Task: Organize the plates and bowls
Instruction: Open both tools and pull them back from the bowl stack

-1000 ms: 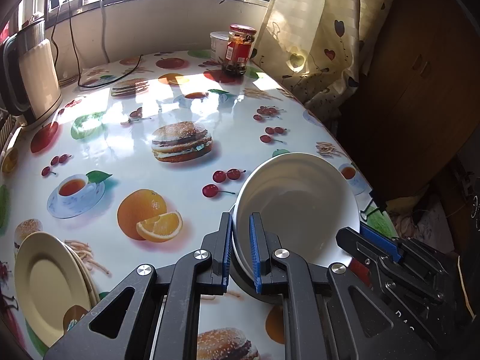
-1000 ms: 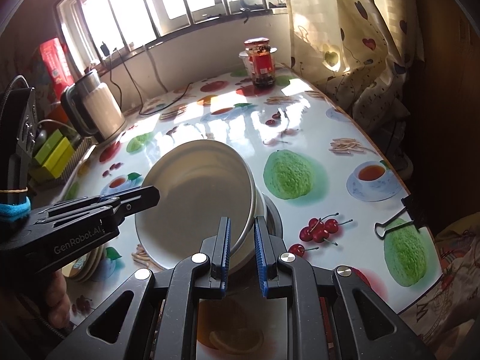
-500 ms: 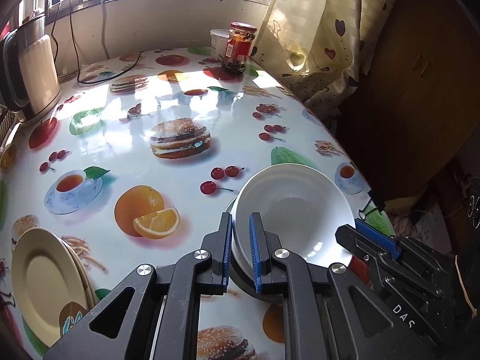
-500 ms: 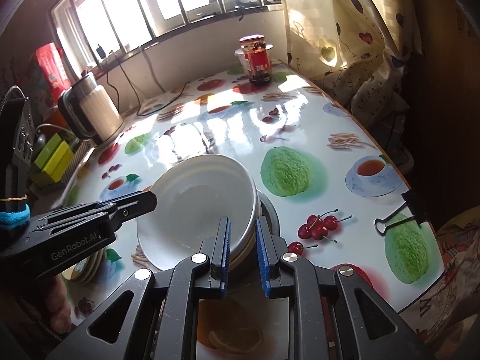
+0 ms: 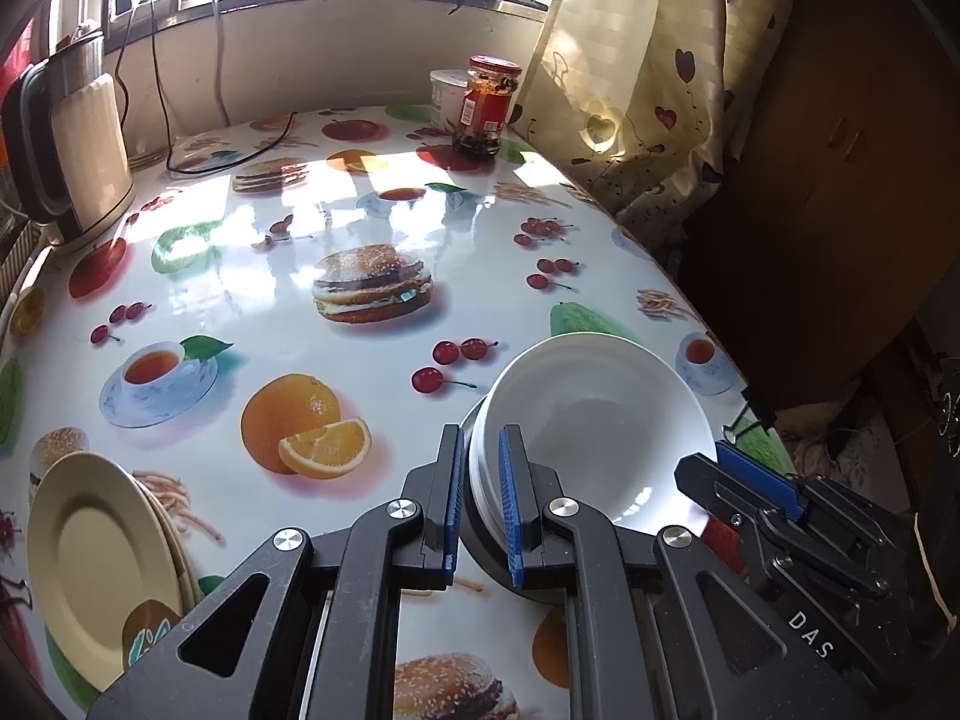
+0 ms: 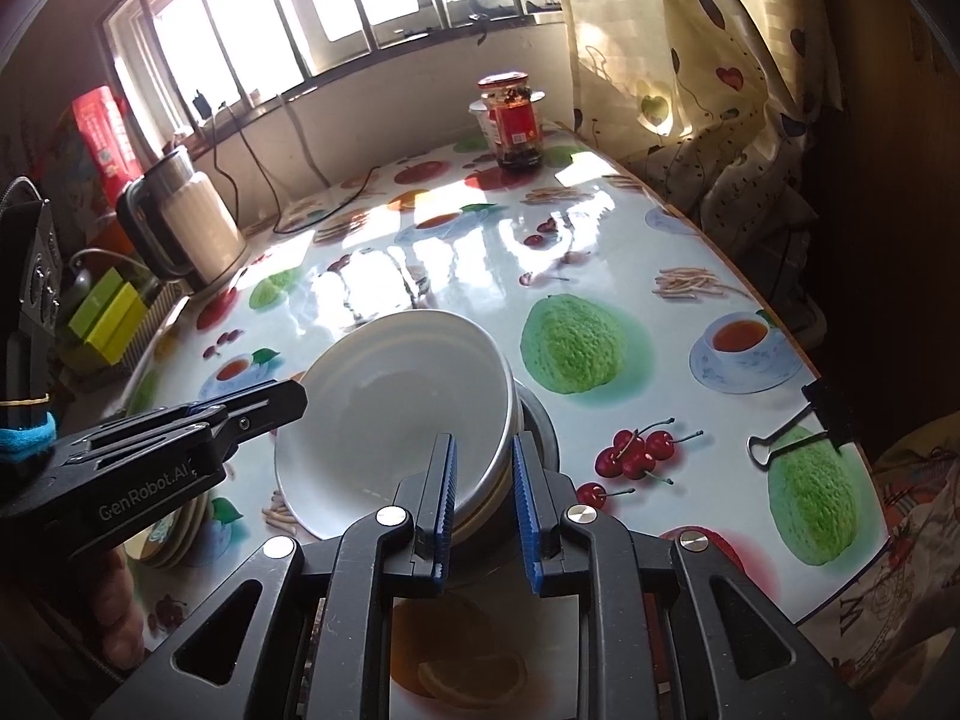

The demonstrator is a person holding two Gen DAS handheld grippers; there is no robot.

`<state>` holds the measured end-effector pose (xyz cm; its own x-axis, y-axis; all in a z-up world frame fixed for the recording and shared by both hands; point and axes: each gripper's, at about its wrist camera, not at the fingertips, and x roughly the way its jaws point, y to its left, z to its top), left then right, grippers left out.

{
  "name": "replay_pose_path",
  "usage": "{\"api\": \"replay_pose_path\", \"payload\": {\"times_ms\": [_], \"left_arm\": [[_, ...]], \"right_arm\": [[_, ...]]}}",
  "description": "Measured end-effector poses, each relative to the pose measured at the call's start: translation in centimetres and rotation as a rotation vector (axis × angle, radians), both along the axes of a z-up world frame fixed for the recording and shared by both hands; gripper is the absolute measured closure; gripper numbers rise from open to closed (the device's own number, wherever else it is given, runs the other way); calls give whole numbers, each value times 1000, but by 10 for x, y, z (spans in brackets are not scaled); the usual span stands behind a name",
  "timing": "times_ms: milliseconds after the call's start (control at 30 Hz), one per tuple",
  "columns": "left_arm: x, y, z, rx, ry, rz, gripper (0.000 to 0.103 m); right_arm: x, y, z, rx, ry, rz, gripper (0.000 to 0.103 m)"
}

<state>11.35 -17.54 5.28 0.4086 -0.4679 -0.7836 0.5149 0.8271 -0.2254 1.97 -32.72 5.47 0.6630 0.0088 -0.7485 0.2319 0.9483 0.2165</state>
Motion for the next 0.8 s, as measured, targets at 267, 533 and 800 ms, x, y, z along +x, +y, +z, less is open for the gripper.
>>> {"api": "replay_pose_path", "payload": {"times_ms": [267,533,800], "left_arm": [[-8,6,1,10,-51,18,89],[-15,15,3,-3,-77,47,70],[-28,25,8,-3,-140,65,68]], "right_arm": [[-6,1,3,-11,-28,-4,69],[-14,4,4,-22,-57,-12,59],[-25,5,6,-35,-86,-22,57]]}}
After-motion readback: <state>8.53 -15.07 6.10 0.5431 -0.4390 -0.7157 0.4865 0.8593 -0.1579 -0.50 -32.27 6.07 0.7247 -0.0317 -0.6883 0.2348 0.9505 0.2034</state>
